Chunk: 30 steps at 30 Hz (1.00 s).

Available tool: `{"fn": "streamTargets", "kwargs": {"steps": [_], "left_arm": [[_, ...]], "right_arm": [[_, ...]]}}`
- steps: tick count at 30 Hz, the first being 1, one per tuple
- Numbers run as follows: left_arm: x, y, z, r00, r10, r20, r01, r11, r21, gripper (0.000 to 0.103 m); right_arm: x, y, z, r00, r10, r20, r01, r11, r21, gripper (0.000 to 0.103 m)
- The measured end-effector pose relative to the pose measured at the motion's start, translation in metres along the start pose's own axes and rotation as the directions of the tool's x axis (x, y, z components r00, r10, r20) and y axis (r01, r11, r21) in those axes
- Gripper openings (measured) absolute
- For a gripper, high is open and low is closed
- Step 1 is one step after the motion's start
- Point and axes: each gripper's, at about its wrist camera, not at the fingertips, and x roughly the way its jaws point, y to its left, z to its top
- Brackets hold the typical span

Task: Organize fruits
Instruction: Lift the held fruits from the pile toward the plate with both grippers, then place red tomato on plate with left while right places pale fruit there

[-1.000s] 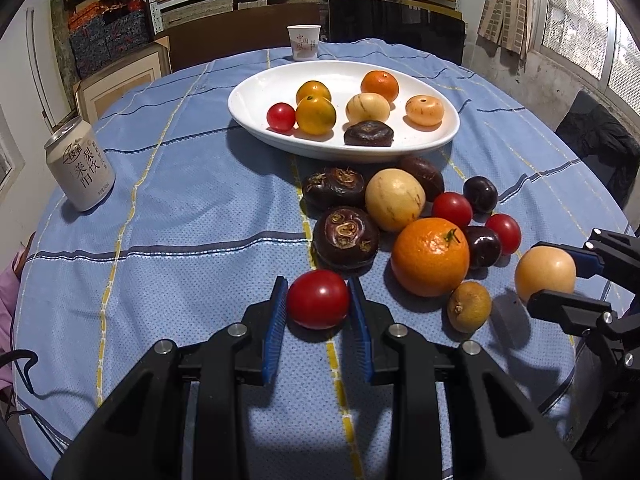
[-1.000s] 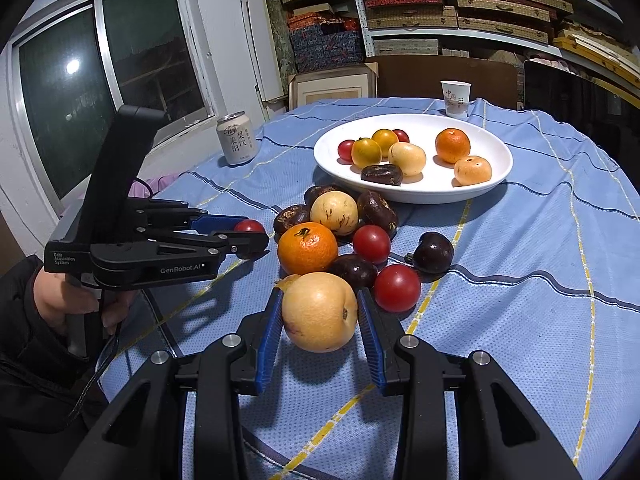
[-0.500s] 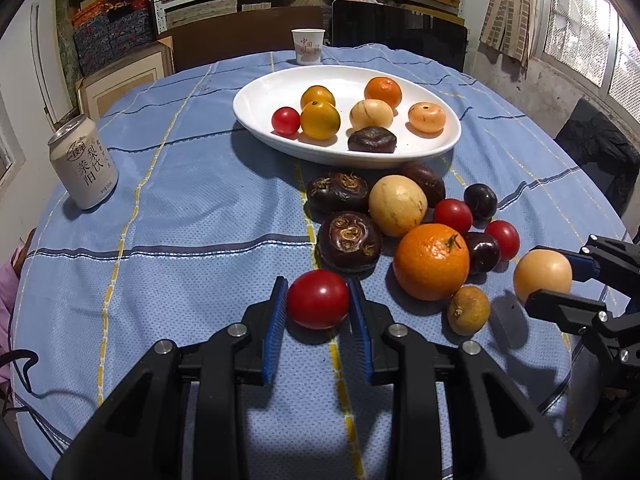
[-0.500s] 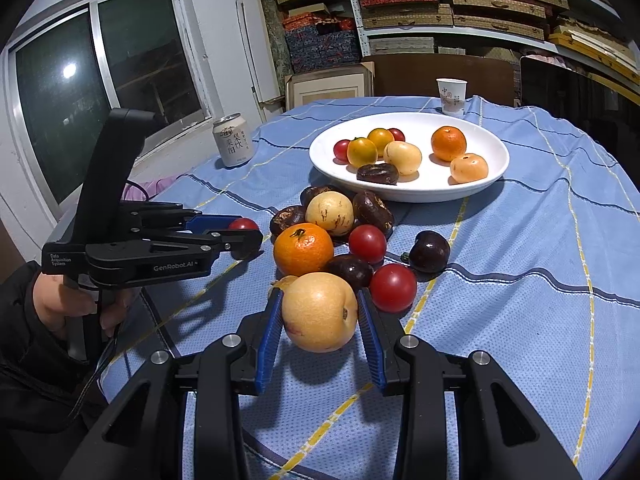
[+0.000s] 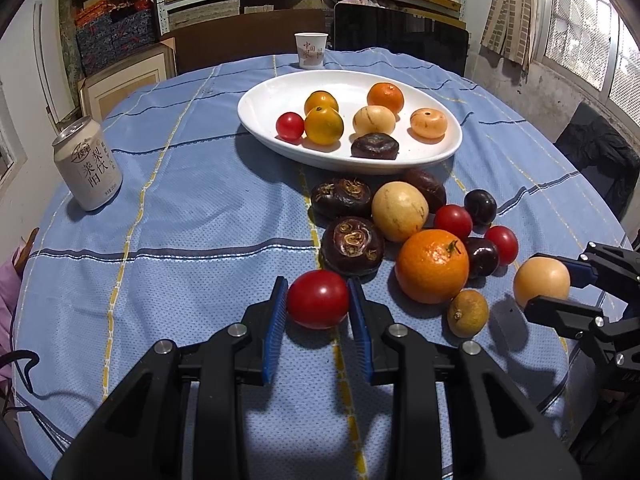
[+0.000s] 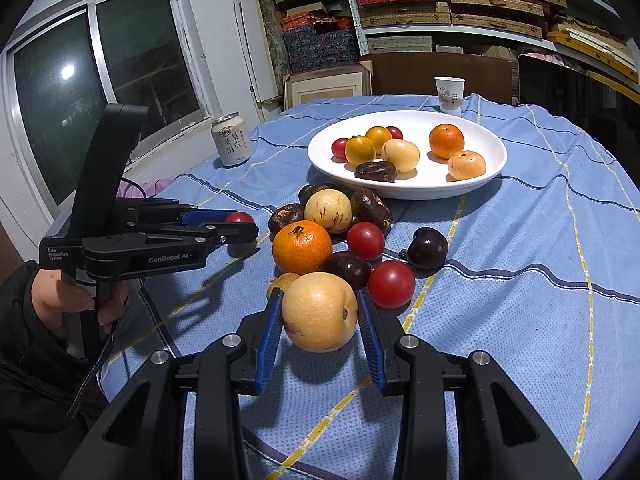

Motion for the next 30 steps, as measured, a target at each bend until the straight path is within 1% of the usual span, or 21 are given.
{"fn": "streamTargets", "kwargs": {"steps": [5,9,11,15,18,21,24,28,30], "left_arm": [[-0.005,0.001,0.002,1.000,0.002,0.010,-0.002,1.000,-0.004,0.030],[-0.014,0.002,0.008,1.000,-0.003,0.030,0.003,1.000,-0.001,0.030],[-0.024,0.002,0.016,0.999,-0.007,0.052,0.007,1.000,0.006,0.030],[-0.035,0.000,0.035,0.996,-0.012,0.094,0.011,1.000,0.017,0.030],[-0.035,-0.002,0.052,0.994,-0.020,0.110,0.017,1.000,0.023,0.030],[-0.028,-0.006,0.074,0.991,-0.028,0.130,0.024,0.999,0.029,0.030],[-0.014,-0.009,0.097,0.990,-0.035,0.138,0.032,0.999,0.026,0.030],[0.010,-0.013,0.118,0.991,-0.016,0.131,0.011,0.999,0.032,0.030],[0.022,-0.013,0.125,0.993,-0.030,0.116,0.028,0.999,0.021,0.030]], "right_arm": [[-0.001,-0.001,0.000,1.000,0.004,0.004,-0.004,1.000,0.011,0.037],[-0.004,-0.006,0.004,1.000,0.028,-0.003,-0.028,0.998,0.048,0.037],[-0.009,-0.009,0.010,1.000,0.021,0.004,-0.021,0.999,0.048,0.037],[-0.027,-0.015,0.032,0.998,0.002,0.055,-0.004,0.999,0.032,0.037],[-0.034,-0.022,0.054,0.996,-0.039,0.084,0.038,0.999,0.007,0.037],[-0.032,-0.034,0.075,0.994,-0.058,0.092,0.058,0.998,0.002,0.037],[-0.018,-0.046,0.097,0.993,-0.085,0.085,0.086,0.996,0.001,0.037],[0.010,-0.065,0.121,0.990,-0.128,0.063,0.127,0.992,0.015,0.037],[0.022,-0.073,0.127,0.989,-0.139,0.050,0.138,0.990,0.024,0.037]]}}
